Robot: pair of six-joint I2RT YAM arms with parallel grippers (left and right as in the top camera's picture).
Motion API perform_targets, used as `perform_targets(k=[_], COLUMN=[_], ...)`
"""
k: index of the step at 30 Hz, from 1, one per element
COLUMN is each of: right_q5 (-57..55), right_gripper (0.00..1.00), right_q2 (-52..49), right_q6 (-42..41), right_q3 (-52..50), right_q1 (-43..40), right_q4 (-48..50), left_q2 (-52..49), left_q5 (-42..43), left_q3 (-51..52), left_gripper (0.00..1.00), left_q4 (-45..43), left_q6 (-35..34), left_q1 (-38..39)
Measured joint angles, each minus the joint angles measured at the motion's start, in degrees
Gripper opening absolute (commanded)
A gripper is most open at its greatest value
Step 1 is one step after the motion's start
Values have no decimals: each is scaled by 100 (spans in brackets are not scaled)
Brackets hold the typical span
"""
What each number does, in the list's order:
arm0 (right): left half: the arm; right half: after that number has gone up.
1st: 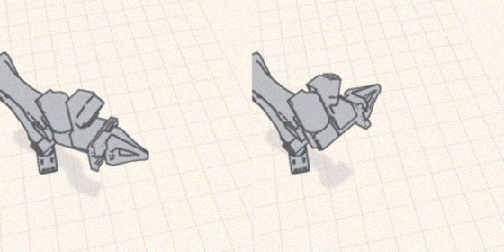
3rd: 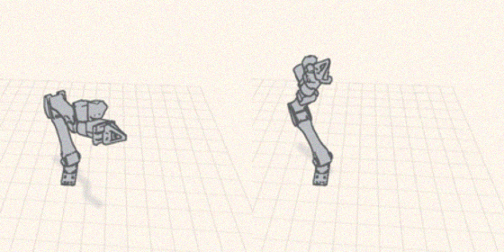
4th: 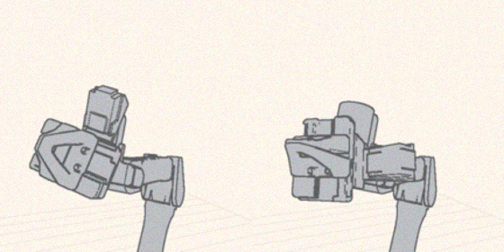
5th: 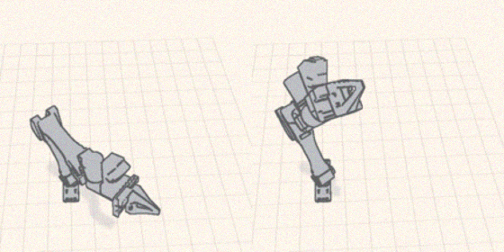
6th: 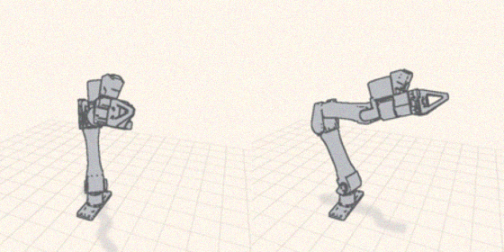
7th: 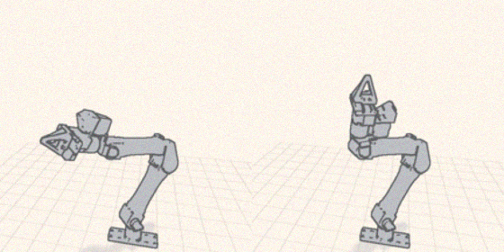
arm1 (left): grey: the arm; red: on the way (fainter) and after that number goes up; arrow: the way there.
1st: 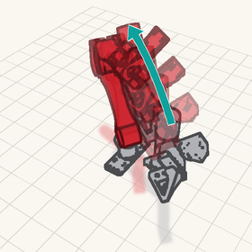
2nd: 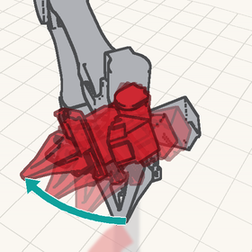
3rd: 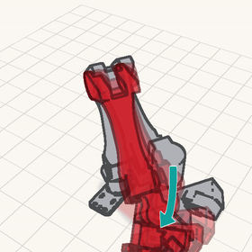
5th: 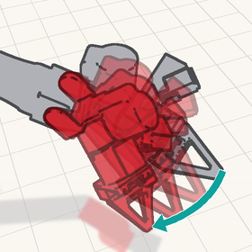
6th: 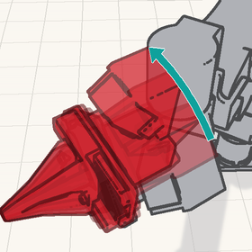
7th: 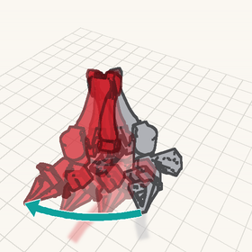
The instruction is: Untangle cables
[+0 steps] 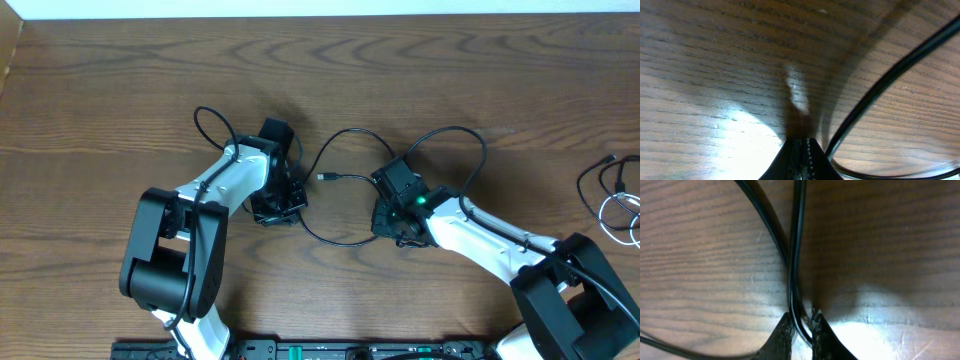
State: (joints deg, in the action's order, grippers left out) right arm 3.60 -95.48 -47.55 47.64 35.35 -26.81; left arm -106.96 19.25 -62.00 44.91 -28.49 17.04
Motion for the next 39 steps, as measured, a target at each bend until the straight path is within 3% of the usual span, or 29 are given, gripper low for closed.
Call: perform_targets(k=[4,12,22,24,28,39], right_q5=[26,269,258,258,247,293], right_gripper=[22,26,27,24,9,1], right_q2=[39,39,72,72,72,72], right_q6=[-68,-127,-129,-129,-140,-151], right_q3=[-52,-116,-120,-120,-125,-164], right_q1=[0,9,9,9,9,9], right_q4=[168,697,328,310,280,317], left_q2=[0,0,0,0,0,0], left_q5=[0,0,0,0,0,0], left_q3=[0,0,0,0,0,0], left_gripper=[8,8,8,8,8,8], left_q4=[0,0,0,0,0,0], left_q6=[0,0,0,0,-2,-2], left_q1=[0,2,0,2,0,2])
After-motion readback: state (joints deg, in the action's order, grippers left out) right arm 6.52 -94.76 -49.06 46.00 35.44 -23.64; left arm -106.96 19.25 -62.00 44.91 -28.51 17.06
